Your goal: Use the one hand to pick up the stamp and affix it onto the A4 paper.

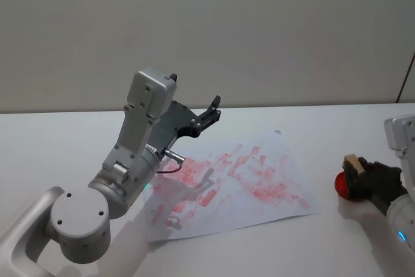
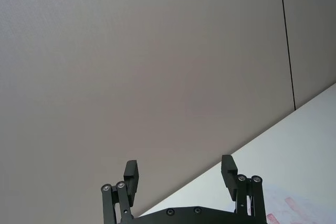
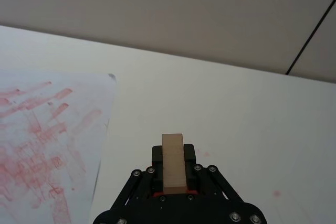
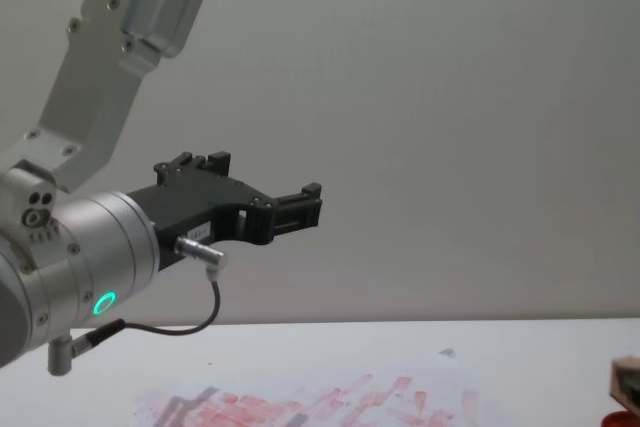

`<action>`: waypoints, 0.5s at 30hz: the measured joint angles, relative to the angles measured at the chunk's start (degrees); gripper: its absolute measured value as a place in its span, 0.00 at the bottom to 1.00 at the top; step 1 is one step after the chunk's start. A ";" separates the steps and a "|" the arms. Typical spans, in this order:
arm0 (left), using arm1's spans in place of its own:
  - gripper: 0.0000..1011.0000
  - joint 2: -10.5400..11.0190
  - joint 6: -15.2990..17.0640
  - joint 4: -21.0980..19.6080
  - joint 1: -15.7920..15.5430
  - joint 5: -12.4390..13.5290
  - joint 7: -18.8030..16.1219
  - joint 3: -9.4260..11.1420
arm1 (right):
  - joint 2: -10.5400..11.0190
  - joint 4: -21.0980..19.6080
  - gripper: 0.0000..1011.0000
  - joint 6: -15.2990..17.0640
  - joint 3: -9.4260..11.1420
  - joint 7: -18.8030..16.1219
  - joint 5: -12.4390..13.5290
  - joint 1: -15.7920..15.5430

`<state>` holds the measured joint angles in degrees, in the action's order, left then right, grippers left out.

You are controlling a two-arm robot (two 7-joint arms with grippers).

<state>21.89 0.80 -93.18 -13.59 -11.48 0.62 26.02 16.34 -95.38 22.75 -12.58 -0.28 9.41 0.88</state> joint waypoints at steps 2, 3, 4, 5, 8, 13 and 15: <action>0.99 0.00 0.00 0.00 0.00 0.00 0.00 0.00 | -0.08 -0.16 0.21 -0.57 -0.04 -0.45 -0.10 0.14; 0.99 0.00 0.00 0.00 0.00 0.00 0.00 0.00 | -0.16 -0.32 0.21 -1.36 -0.11 -1.06 -0.23 0.34; 0.99 0.00 0.00 0.00 0.00 0.00 0.00 0.00 | -0.23 -0.38 0.21 -1.70 -0.17 -1.34 -0.29 0.47; 0.99 0.00 0.00 0.00 0.00 0.00 0.00 0.00 | -0.27 -0.45 0.21 -2.03 -0.20 -1.65 -0.35 0.54; 0.99 0.00 0.00 0.00 0.00 0.00 0.00 0.00 | -0.55 -0.70 0.21 -3.46 -0.40 -3.12 -0.54 1.10; 0.99 0.00 0.00 0.00 0.00 0.00 0.00 0.00 | -1.30 -0.79 0.21 -5.77 -0.91 -6.09 -0.69 2.26; 0.99 0.00 0.00 0.00 0.00 0.00 0.00 0.00 | -1.53 -0.75 0.21 -6.36 -1.06 -7.00 -0.70 2.59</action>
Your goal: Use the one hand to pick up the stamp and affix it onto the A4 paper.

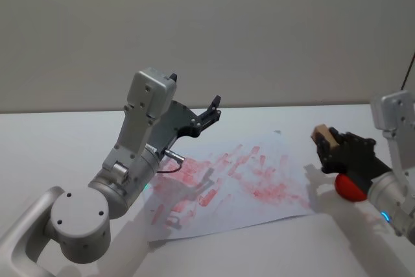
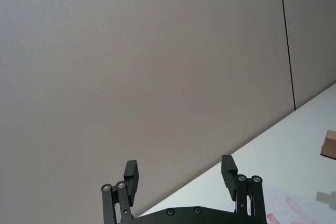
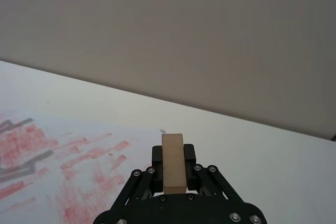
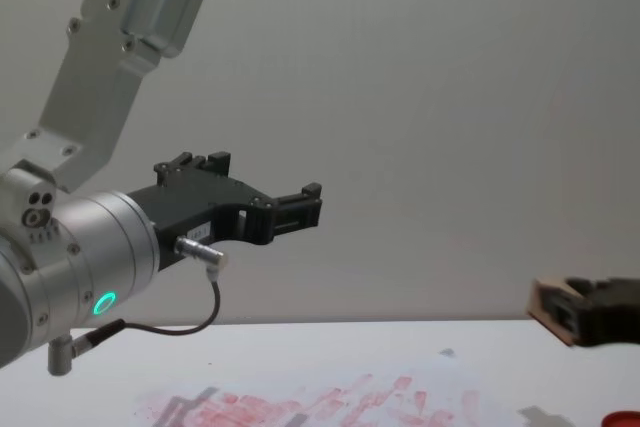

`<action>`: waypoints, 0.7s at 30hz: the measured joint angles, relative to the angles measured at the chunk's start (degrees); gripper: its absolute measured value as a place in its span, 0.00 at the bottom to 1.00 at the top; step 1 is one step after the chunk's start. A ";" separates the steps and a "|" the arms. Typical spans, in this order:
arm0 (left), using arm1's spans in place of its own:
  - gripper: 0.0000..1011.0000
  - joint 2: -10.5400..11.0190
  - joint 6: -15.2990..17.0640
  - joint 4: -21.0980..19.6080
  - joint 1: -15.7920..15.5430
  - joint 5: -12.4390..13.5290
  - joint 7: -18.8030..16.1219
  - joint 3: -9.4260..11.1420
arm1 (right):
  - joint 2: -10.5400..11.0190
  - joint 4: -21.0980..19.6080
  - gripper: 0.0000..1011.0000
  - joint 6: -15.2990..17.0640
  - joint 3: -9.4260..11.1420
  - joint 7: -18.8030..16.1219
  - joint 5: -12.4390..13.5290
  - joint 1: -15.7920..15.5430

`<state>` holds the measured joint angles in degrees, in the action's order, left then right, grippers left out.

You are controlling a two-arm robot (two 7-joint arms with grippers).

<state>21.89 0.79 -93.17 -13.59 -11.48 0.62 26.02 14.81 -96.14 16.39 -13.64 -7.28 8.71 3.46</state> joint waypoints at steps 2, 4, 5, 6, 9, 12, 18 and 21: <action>0.99 0.00 0.00 0.00 0.00 0.00 0.00 0.00 | -0.38 0.27 0.21 -0.82 -0.29 -1.55 0.00 0.52; 0.99 0.00 0.00 0.00 0.00 0.00 0.00 0.00 | -0.74 0.64 0.21 -1.51 -0.57 -3.15 0.05 1.03; 0.99 0.00 0.00 0.00 0.00 0.00 0.00 0.00 | -0.74 0.64 0.21 -1.51 -0.57 -3.15 0.05 1.03; 0.99 0.00 0.00 0.00 0.00 0.00 0.00 0.00 | -1.04 1.00 0.21 -1.84 -0.82 -4.15 0.12 1.40; 0.99 0.00 0.00 0.00 0.00 0.00 0.00 0.00 | -1.56 1.72 0.21 -2.14 -1.29 -6.32 0.29 2.02; 0.99 0.00 0.00 0.00 0.00 0.00 0.00 0.00 | -2.02 2.54 0.21 -1.98 -1.78 -8.17 0.37 2.57; 0.99 0.00 0.00 0.00 0.00 0.00 0.00 0.00 | -2.68 3.92 0.21 -0.39 -2.55 -10.38 0.24 3.22; 0.99 0.00 0.00 0.00 0.00 0.00 0.00 0.00 | -2.90 4.55 0.21 1.11 -2.92 -11.14 -0.19 3.41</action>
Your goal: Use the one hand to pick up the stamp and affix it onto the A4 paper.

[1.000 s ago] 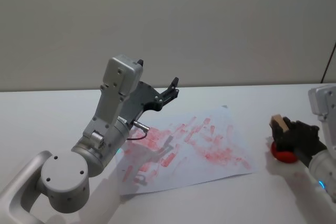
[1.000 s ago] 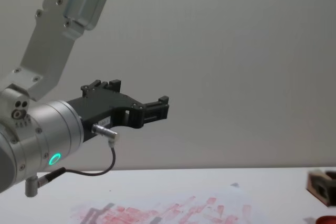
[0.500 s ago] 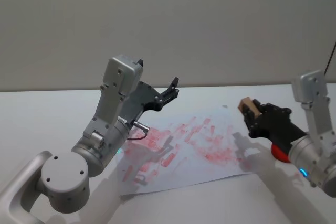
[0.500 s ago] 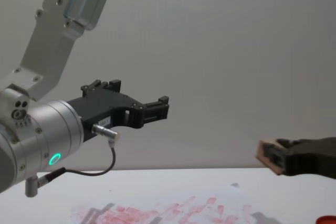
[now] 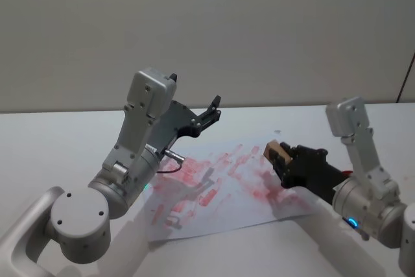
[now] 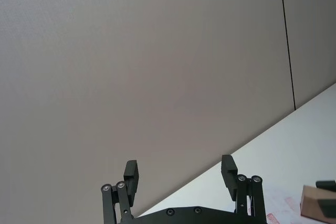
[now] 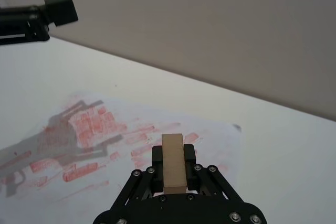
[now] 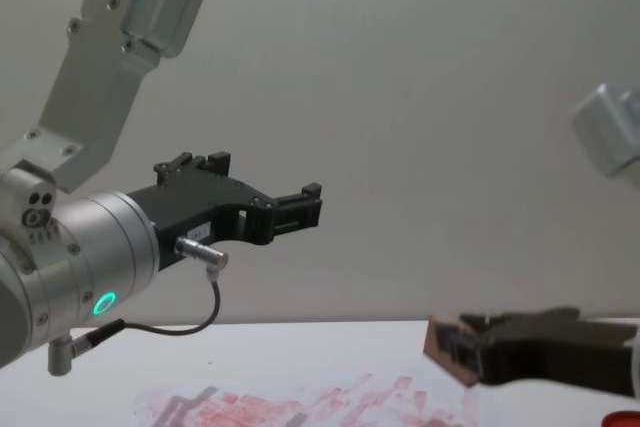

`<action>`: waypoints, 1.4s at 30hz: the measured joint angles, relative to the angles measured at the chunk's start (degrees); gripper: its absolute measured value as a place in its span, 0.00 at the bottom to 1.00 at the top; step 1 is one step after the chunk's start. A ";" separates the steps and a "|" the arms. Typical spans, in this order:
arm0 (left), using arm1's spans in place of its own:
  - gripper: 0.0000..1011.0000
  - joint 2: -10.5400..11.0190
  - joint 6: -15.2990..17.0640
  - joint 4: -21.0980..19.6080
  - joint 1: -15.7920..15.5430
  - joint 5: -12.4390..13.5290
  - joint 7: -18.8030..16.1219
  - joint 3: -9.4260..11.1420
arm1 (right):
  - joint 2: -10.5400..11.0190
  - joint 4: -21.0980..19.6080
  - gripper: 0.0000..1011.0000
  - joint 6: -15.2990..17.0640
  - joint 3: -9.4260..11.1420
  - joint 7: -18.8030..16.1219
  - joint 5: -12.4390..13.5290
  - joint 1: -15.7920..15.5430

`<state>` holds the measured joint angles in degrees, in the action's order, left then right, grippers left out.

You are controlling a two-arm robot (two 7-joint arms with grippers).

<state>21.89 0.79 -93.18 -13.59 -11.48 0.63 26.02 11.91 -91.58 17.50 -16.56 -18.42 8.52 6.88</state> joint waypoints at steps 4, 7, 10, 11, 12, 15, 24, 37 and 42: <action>0.99 0.00 0.00 0.00 0.00 0.00 0.00 0.00 | -0.28 1.08 0.21 2.34 -0.57 -0.48 -1.03 0.20; 0.99 0.00 0.00 0.00 0.00 0.00 0.00 0.00 | -0.44 1.87 0.21 3.56 -0.88 -0.52 -1.78 0.39; 0.99 0.00 0.00 0.00 0.00 0.00 0.00 0.00 | -0.64 2.76 0.21 4.39 -1.10 -0.59 -2.32 0.69; 0.99 0.00 0.00 0.00 0.00 0.00 0.00 0.00 | -0.78 3.35 0.21 4.73 -1.21 -0.64 -2.58 0.91; 0.99 0.00 0.00 0.00 0.00 0.00 0.00 0.00 | -0.84 3.59 0.21 4.86 -1.25 -0.66 -2.69 0.99; 0.99 0.00 0.00 0.00 0.00 0.00 0.00 0.00 | -1.07 4.36 0.21 5.14 -1.40 -0.73 -2.96 1.34; 0.99 0.00 0.00 0.00 0.00 0.00 0.00 0.00 | -1.86 6.81 0.21 5.57 -1.79 -0.92 -3.82 2.57; 0.99 0.00 0.00 0.00 0.00 0.00 0.00 0.00 | -2.39 8.03 0.21 5.12 -2.04 -0.45 -3.98 3.12; 0.99 0.00 0.00 0.00 0.00 0.00 0.00 0.00 | -2.39 7.84 0.21 4.04 -2.10 0.19 -3.83 3.09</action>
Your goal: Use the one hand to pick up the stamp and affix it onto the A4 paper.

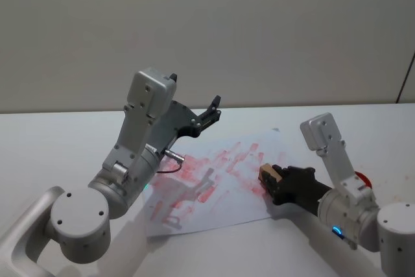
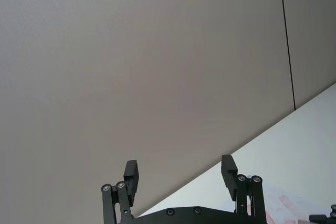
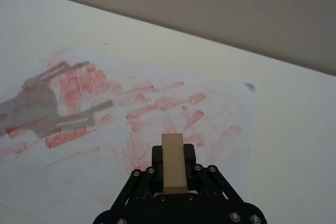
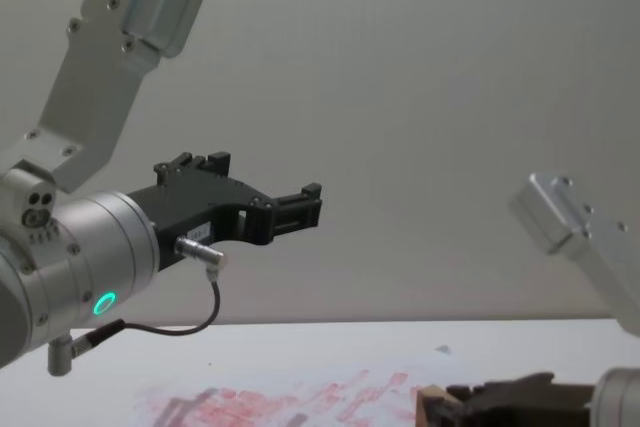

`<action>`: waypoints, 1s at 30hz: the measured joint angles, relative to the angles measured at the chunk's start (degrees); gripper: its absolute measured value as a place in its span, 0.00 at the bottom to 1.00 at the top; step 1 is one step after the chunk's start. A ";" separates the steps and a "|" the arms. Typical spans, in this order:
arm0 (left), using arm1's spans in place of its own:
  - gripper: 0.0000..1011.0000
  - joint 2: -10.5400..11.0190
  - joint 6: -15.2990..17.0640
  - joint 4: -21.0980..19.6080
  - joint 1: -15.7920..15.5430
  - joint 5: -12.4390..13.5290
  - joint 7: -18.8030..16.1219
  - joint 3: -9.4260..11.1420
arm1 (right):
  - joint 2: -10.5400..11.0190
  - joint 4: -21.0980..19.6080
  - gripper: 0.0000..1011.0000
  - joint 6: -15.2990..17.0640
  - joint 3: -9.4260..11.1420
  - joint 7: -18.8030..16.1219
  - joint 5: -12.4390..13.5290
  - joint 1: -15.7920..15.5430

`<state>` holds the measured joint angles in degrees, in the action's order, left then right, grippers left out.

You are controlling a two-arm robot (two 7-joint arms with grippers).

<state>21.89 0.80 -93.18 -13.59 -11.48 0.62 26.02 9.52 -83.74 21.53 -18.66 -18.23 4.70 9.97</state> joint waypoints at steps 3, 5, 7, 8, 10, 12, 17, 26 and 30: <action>0.99 0.00 0.00 0.00 0.00 0.00 0.00 0.00 | 0.03 -1.00 0.21 -1.09 0.15 0.49 0.36 -0.03; 0.99 0.00 0.00 0.00 0.00 0.00 0.00 0.00 | 0.10 -1.87 0.21 -1.85 0.31 0.95 0.72 -0.08; 0.99 0.00 0.00 0.00 0.00 0.00 0.00 0.00 | 0.21 -2.69 0.21 -2.33 0.49 1.27 1.01 -0.16; 0.99 0.00 0.00 0.00 0.00 0.00 0.00 0.00 | 0.27 -3.07 0.21 -2.56 0.58 1.45 1.15 -0.23; 0.99 0.00 0.00 0.00 0.00 0.00 0.00 0.00 | 0.55 -4.39 0.21 -3.27 0.91 2.20 1.68 -0.52; 0.99 0.00 0.00 0.00 0.00 0.00 0.00 0.00 | 0.78 -5.31 0.21 -3.65 1.15 2.86 2.08 -0.78; 0.99 0.00 0.00 0.00 0.00 0.00 0.00 0.00 | 1.96 -8.44 0.21 -4.06 2.17 5.34 3.64 -2.26; 0.99 0.00 0.00 0.00 0.00 0.00 0.00 0.00 | 5.24 -13.36 0.21 -2.44 4.33 10.05 6.74 -6.82; 0.99 0.00 0.00 0.00 0.00 0.00 0.00 0.00 | 6.65 -14.72 0.21 -1.68 5.14 11.85 7.82 -8.88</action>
<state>21.89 0.79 -93.18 -13.59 -11.48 0.62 26.02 16.17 -98.46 19.86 -13.52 -6.37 12.52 1.09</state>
